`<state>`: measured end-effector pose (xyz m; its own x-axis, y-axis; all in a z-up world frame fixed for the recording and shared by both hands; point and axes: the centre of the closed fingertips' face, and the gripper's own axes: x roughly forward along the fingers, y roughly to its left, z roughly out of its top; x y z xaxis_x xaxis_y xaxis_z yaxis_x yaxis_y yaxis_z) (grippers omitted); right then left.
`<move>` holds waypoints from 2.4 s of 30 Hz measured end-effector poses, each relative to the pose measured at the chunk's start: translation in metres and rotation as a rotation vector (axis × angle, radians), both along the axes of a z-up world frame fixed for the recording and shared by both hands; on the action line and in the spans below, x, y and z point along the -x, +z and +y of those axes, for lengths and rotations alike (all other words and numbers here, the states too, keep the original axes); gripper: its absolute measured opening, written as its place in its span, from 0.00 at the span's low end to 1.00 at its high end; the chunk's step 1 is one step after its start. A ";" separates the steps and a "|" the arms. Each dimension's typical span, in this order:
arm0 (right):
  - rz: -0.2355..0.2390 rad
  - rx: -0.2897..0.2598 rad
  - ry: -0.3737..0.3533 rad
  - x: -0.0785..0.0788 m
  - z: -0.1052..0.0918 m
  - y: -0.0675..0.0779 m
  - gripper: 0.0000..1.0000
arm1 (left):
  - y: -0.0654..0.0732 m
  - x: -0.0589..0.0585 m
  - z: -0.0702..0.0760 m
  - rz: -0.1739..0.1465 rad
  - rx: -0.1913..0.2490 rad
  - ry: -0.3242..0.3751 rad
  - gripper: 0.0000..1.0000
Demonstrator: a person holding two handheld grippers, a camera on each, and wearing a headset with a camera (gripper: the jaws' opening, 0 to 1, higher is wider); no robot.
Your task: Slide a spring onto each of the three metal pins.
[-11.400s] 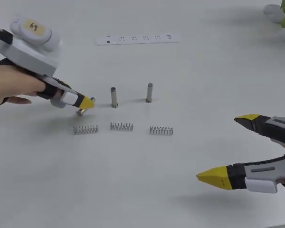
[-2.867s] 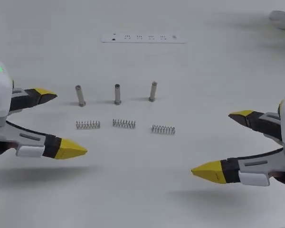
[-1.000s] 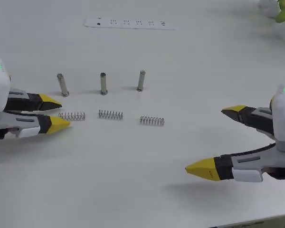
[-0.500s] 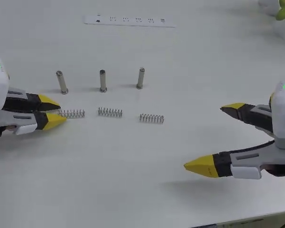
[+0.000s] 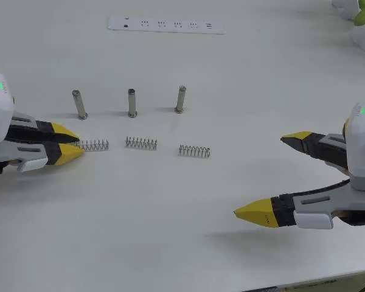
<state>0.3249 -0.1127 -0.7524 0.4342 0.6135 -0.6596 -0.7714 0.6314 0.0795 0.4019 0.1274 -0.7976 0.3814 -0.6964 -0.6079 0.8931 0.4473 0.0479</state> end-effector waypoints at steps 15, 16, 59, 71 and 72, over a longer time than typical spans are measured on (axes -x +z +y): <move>-0.003 0.000 0.001 0.001 0.001 0.001 0.99 | -0.003 0.003 -0.002 0.003 -0.015 -0.012 0.02; -0.002 0.001 0.000 0.001 0.001 0.001 0.99 | -0.003 0.003 -0.001 0.003 -0.015 -0.009 0.02; -0.034 -0.015 0.046 -0.003 0.015 0.014 0.98 | 0.036 0.035 -0.037 -0.018 0.088 -0.076 0.02; -0.055 -0.016 0.098 0.002 0.029 0.023 0.96 | 0.051 0.063 -0.064 -0.024 0.129 -0.138 0.02; -0.057 -0.015 0.105 0.003 0.030 0.024 0.95 | 0.053 0.064 -0.065 -0.024 0.137 -0.140 0.02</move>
<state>0.3224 -0.0826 -0.7282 0.4035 0.6675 -0.6258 -0.8368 0.5459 0.0428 0.3376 0.0619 -0.7444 0.2883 -0.8193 -0.4957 0.9464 0.3225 0.0174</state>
